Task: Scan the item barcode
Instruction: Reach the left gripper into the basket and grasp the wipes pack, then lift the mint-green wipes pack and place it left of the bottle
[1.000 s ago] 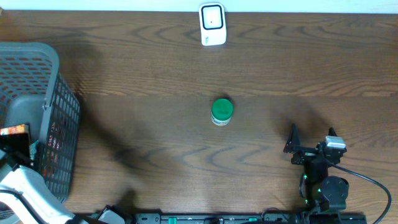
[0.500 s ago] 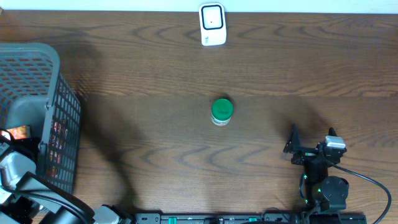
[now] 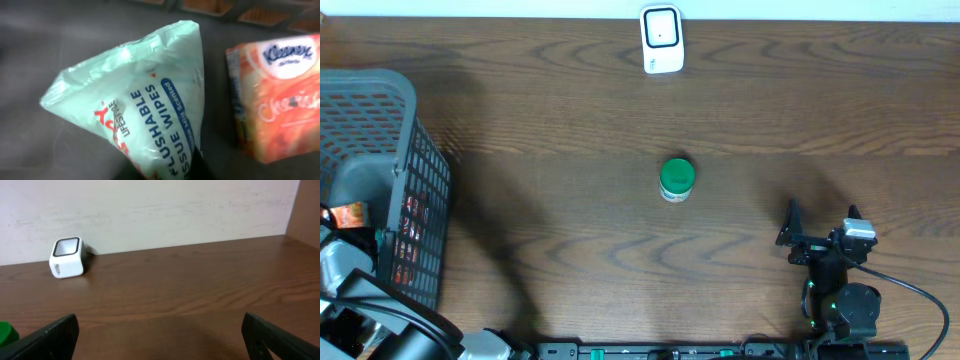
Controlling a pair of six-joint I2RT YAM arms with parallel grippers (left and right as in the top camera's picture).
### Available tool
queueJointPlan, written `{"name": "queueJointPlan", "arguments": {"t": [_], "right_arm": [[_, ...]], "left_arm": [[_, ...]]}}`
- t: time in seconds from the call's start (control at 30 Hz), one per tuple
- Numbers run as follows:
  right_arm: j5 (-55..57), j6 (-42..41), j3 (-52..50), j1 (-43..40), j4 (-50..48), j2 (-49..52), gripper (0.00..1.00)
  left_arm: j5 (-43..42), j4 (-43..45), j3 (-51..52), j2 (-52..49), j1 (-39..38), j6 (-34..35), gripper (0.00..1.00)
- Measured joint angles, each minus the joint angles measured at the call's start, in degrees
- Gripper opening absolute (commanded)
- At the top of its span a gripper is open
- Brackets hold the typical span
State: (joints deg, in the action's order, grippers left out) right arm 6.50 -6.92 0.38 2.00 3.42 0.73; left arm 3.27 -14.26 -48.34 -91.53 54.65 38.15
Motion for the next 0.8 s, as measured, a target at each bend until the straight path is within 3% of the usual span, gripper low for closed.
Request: {"name": "queueJointPlan", "arguments": {"t": [0.27,0.63,0.7,0.8], "right_arm": [[0.0,0.0,0.0,0.0,0.0,0.0,0.99],[0.0,0.0,0.0,0.0,0.0,0.0,0.99],[0.0,0.0,0.0,0.0,0.0,0.0,0.99],[0.0,0.0,0.0,0.0,0.0,0.0,0.99]], "left_arm": [[-7.5,-7.7,-4.0,4.0,0.0,-0.3,0.07],[-26.6,-9.9,-19.2,28.8,-0.3,4.3,0.07],[-32.6,-9.0,-19.7,33.0,-2.5,5.2,0.07],[-39.9,-10.8,-19.9,37.1,-11.7,4.9,0.07]]}}
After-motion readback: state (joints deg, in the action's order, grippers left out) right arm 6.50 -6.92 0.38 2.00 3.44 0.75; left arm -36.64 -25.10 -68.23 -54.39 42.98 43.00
